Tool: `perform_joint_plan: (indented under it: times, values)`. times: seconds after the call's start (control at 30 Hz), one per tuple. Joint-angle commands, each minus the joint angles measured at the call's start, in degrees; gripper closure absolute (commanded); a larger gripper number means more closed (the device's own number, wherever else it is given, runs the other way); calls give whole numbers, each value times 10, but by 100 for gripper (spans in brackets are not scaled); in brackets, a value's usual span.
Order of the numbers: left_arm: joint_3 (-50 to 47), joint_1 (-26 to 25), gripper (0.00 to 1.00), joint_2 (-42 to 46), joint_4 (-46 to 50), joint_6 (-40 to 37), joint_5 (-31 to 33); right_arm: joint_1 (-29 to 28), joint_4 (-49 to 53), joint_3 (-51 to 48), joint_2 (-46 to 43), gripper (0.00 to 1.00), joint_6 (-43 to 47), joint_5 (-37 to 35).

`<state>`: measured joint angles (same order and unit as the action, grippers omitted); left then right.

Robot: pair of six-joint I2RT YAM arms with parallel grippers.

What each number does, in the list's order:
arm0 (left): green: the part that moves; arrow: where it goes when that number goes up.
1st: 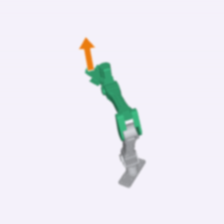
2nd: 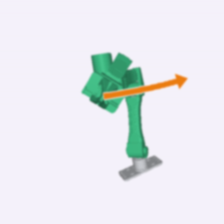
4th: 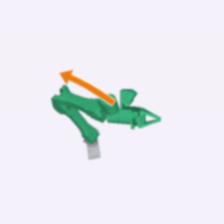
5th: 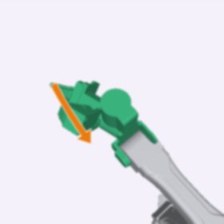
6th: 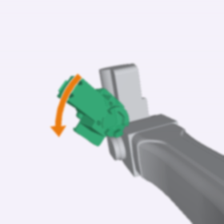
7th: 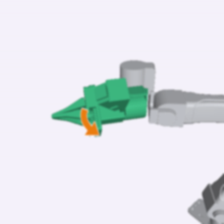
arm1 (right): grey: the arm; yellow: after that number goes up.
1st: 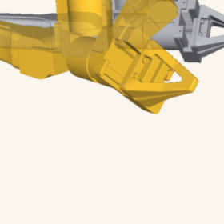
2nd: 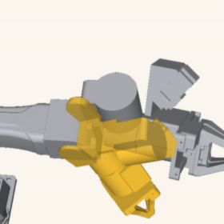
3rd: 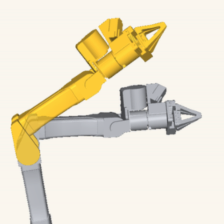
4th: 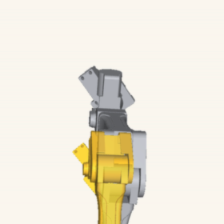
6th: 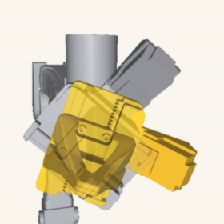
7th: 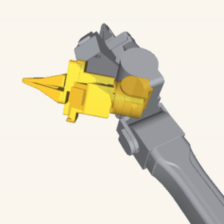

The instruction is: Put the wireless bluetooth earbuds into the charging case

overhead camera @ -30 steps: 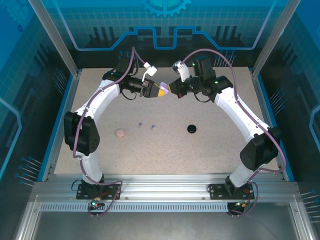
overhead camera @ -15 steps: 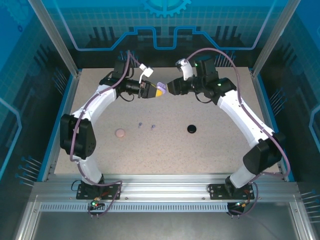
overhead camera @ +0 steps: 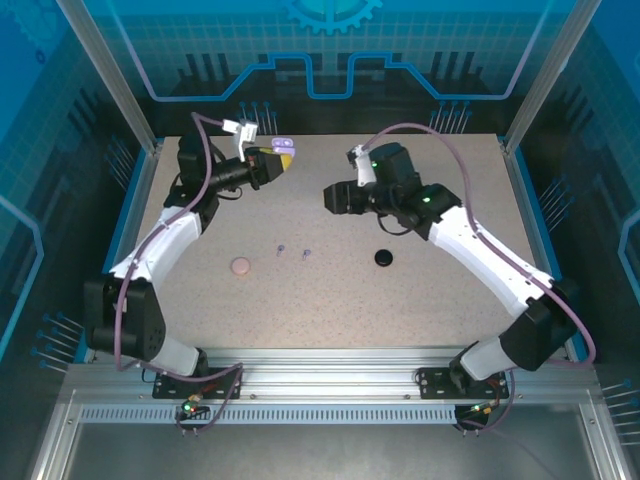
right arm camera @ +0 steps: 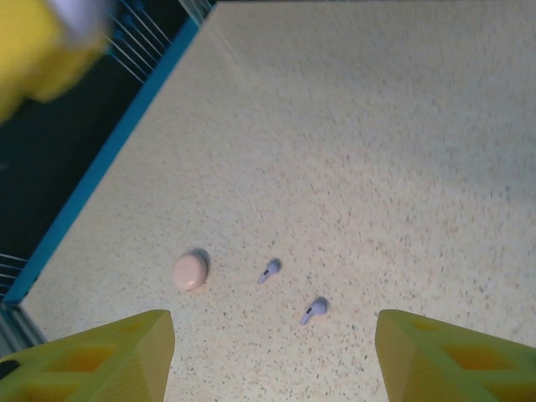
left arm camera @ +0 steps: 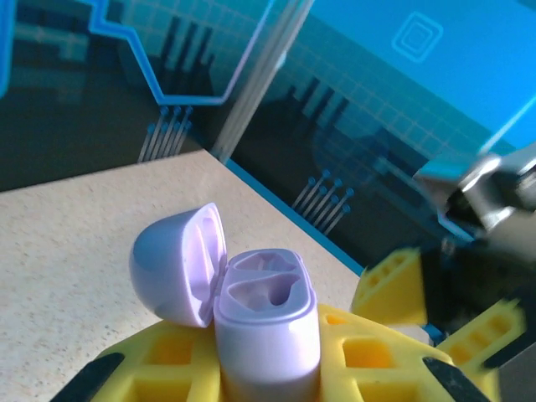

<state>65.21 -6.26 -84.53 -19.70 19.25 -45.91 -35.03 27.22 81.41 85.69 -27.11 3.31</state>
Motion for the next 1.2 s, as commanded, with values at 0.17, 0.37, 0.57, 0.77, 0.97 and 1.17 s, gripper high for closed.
perform_joint_plan:
  times: [0.17, 0.37, 0.57, 0.77, 0.97, 1.17]
  values:
    - [-87, 3, 100, 91, -113, 50, 168, -74, 90, 45, 126, 34, -163, -155]
    - [-132, 3, 100, 140, -124, 52, 241, -111, 166, 132, 240, 36, -247, -202]
    - [-148, 3, 100, 162, -122, 45, 263, -136, 219, 220, 346, 39, -299, -211]
    - [-159, 3, 100, 172, -120, 41, 268, -147, 241, 270, 404, 42, -327, -213]
    - [-163, 3, 100, 181, -120, 40, 272, -152, 230, 290, 427, 47, -324, -211]
    - [-165, 4, 100, 180, -122, 41, 297, -157, 230, 357, 465, 49, -304, -186]
